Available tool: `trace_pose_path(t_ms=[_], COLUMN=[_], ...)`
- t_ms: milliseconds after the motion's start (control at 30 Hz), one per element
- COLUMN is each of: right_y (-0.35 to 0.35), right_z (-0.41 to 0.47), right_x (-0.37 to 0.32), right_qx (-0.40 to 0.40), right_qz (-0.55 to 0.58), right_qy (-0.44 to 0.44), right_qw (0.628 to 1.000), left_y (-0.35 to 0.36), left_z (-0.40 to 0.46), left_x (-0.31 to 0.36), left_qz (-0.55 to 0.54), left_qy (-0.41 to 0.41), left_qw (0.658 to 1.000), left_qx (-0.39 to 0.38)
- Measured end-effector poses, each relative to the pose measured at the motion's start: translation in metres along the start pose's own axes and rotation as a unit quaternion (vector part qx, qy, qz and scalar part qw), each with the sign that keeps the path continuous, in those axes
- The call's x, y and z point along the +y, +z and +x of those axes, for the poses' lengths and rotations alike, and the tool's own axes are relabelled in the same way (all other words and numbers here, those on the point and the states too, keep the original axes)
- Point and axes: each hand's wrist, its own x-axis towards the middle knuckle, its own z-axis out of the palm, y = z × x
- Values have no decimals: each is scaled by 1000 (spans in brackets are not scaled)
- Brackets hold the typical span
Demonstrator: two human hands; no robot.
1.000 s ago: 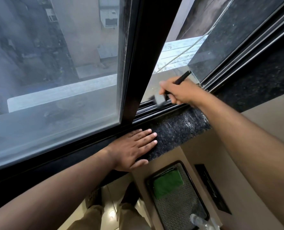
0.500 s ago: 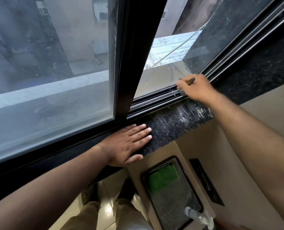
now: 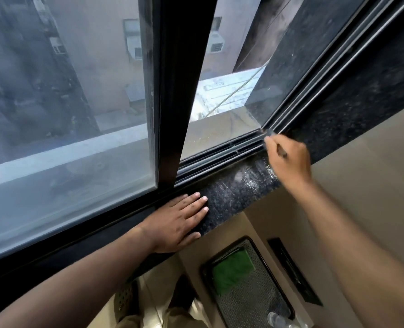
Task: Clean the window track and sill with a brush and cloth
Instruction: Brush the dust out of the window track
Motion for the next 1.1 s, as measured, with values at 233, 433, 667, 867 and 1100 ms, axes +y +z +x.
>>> trace_pose_path(t_ms=[233, 433, 667, 867, 1100], right_y=[-3, -3, -11, 4, 50], right_z=[-114, -163, -177, -180, -211], right_x=[-56, -80, -84, -128, -179], right_qx=[-54, -92, -24, -133, -220], right_qz=[32, -52, 366, 545, 562], right_qy=[-143, -227, 154, 325, 432], right_qw=[988, 968, 917, 761, 670], left_y=[-61, -89, -103, -108, -80], left_z=[53, 63, 41, 11, -38], left_x=[47, 48, 50, 42, 16], left_qz=[-569, -675, -707, -662, -471], left_qy=[-345, -403, -338, -304, -375], left_qw=[725, 608, 611, 677, 791], left_qx=[178, 110, 109, 104, 108])
